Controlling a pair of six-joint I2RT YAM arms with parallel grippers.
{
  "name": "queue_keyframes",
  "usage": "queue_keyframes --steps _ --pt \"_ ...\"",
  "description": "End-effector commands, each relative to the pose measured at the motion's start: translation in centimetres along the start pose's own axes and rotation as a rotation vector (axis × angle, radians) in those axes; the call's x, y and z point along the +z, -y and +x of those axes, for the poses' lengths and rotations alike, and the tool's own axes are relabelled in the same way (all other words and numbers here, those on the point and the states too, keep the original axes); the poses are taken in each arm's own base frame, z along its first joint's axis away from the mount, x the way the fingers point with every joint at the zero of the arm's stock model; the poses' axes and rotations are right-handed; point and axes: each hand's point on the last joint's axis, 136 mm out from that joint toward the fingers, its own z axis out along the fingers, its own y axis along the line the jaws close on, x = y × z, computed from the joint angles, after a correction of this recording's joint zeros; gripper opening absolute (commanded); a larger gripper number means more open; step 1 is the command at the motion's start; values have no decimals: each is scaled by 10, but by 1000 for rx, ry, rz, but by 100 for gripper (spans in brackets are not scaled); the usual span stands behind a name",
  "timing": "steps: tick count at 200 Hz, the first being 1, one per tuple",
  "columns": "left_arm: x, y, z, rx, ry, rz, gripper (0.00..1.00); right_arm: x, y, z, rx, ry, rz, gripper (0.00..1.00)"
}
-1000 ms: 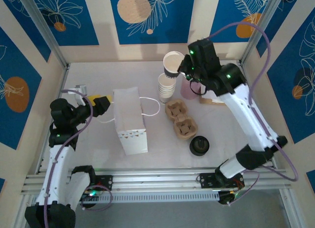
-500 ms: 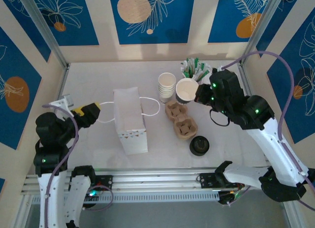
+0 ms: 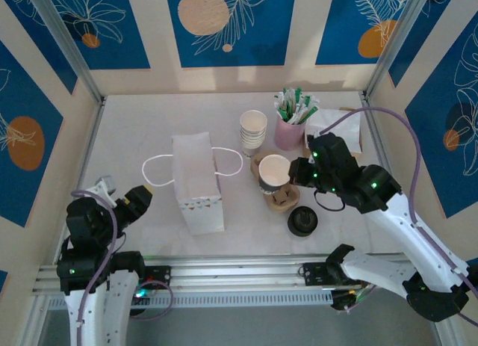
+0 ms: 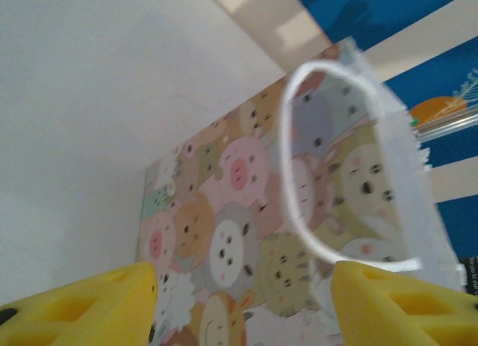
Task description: Pack the takeout coffee
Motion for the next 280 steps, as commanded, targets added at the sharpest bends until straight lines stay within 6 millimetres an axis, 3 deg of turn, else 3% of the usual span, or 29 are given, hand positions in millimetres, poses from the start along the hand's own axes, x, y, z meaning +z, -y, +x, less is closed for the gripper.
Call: queue_keyframes --steps 1,70,133,280 --pt "2 -22 20 -71 -52 -68 61 6 -21 9 -24 -21 -112 0" --pt "21 -47 40 -134 -104 -98 58 40 -21 37 -59 -83 -96 0" --pt "30 -54 49 -147 -138 -88 58 62 -13 50 -45 -106 -54 0" --pt "38 -60 61 -139 -177 -69 58 103 -16 71 -62 -174 6 0"
